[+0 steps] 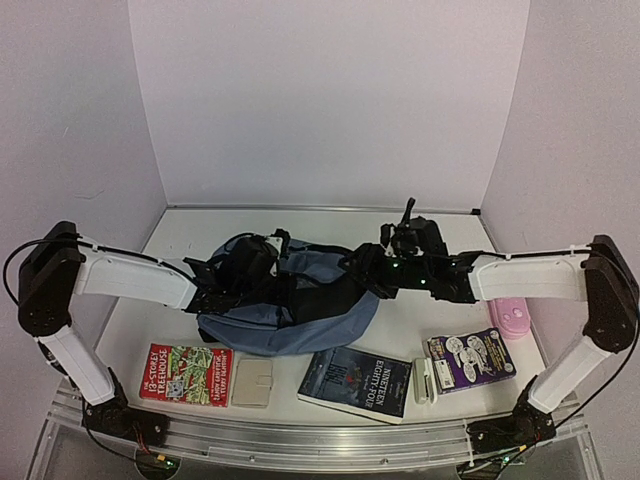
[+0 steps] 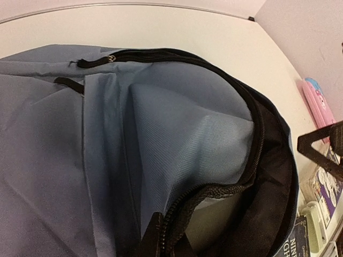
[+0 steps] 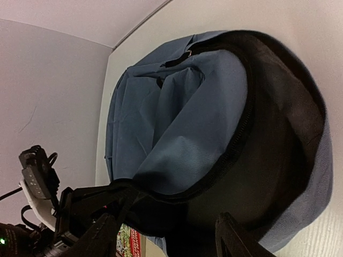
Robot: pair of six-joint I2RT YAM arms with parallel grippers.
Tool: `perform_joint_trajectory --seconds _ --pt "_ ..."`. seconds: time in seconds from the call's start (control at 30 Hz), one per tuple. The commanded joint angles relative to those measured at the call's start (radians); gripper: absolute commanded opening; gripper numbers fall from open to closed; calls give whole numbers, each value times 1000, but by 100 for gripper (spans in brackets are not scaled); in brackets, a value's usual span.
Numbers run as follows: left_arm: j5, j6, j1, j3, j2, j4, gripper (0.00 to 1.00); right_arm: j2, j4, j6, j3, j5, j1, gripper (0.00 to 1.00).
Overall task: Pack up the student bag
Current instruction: Adjust the student bag at the center of the board.
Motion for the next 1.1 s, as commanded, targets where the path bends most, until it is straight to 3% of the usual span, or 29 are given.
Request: perform_joint_trajectory --seconds 0.0,0.23,0.37,0.57,0.63,0.7,0.77,0.8,0.93,1.07 --pt "-51 -133 14 -60 -71 117 0 62 118 129 27 18 3 63" --pt "-27 -165 15 -84 -66 131 0 157 175 138 76 7 5 61" --pt "-22 -168 18 -100 -76 137 0 216 182 129 119 1 5 54" --pt "-30 -154 17 -124 -104 124 1 272 195 62 220 -40 8 18" --pt "-34 -136 17 -125 -119 103 11 288 192 39 265 -51 10 8" --pt "-36 -91 17 -123 -144 78 36 303 187 24 309 -61 14 1" --pt "-41 -42 17 -127 -176 56 64 327 183 13 355 -74 20 0" --pt "-42 -10 18 -130 -200 50 73 343 181 10 378 -80 22 0" --pt "-39 96 28 -133 -289 11 88 404 174 9 457 -96 39 0" --pt "27 194 45 -76 -294 -80 96 458 173 27 522 -98 51 0"
